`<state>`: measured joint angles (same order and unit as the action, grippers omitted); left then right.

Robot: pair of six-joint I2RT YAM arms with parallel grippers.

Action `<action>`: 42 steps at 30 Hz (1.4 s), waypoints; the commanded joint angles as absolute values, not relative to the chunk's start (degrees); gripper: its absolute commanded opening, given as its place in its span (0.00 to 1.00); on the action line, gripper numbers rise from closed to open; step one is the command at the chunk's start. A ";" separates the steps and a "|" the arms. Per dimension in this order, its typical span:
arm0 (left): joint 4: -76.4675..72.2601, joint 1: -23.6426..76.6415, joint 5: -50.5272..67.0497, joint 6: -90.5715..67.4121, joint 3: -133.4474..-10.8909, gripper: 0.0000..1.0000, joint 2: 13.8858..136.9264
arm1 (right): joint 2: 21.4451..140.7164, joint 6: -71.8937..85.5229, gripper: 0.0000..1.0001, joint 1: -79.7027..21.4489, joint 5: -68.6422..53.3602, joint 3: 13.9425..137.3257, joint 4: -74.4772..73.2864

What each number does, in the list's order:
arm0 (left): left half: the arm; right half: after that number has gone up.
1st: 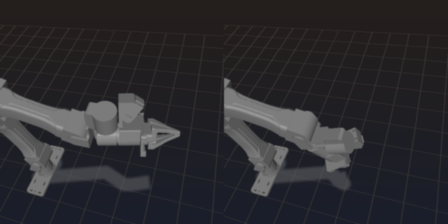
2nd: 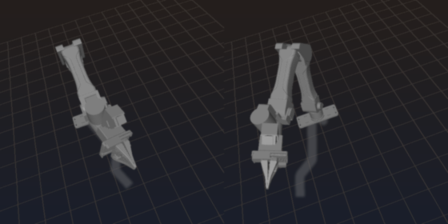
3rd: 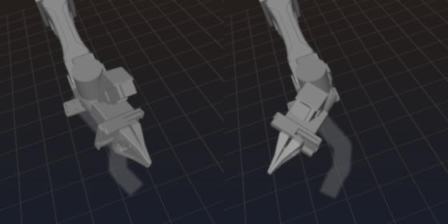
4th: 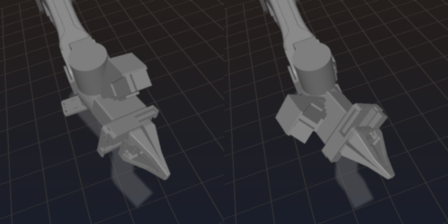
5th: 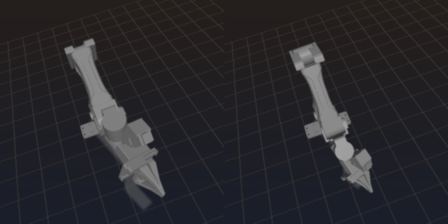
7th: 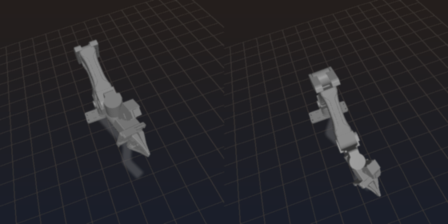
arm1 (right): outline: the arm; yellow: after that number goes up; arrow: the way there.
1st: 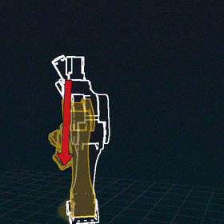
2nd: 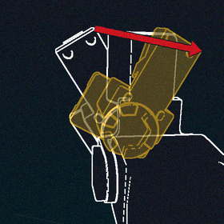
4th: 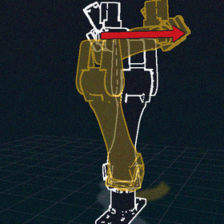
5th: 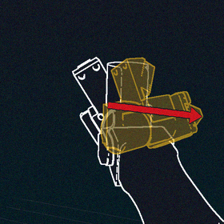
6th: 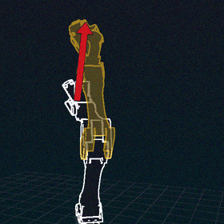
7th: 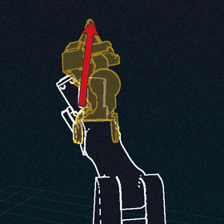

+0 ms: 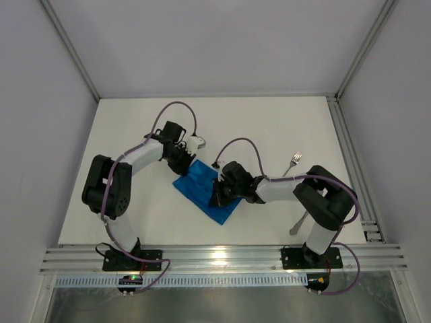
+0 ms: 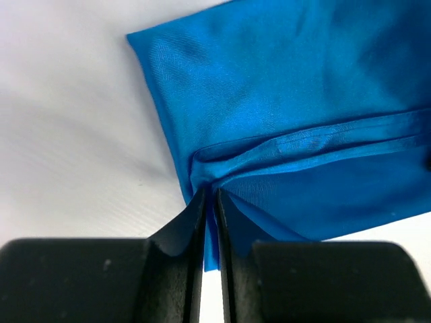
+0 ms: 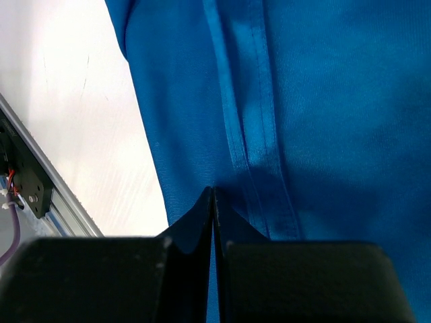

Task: Fold the napkin into a case and place the utensils inside
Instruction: Fold the lower triangle-folded napkin at the center of the board.

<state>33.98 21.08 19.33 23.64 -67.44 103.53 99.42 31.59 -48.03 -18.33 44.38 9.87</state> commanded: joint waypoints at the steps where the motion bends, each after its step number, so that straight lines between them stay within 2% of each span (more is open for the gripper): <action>1: 36.10 19.95 21.61 21.71 -72.67 0.14 97.75 | 101.95 29.62 0.04 -47.72 -16.08 44.30 6.68; 5: 40.06 19.42 23.90 22.14 -72.60 0.14 93.80 | 102.22 29.71 0.04 -47.64 -16.17 44.12 7.03; 9: 42.01 19.51 24.70 24.16 -68.13 0.06 91.58 | 102.48 29.71 0.04 -47.64 -16.44 44.56 7.21; 13: 42.10 19.51 25.04 25.49 -65.57 0.02 94.83 | 102.57 29.79 0.04 -47.46 -16.87 44.82 7.12; 29: 36.39 20.48 24.43 23.56 -66.97 0.01 105.20 | 102.66 28.83 0.04 -47.02 -18.19 45.96 6.77; 35: 35.95 20.48 24.61 23.20 -67.06 0.01 106.35 | 98.01 26.55 0.16 -47.02 -19.86 48.68 6.24; 40: 35.95 20.48 25.40 23.12 -67.15 0.01 106.52 | 90.99 24.96 0.36 -46.33 -20.57 52.90 2.47; 42: 36.03 20.48 25.58 23.12 -67.32 0.01 106.44 | 89.22 26.36 0.41 -44.57 -19.86 53.35 1.50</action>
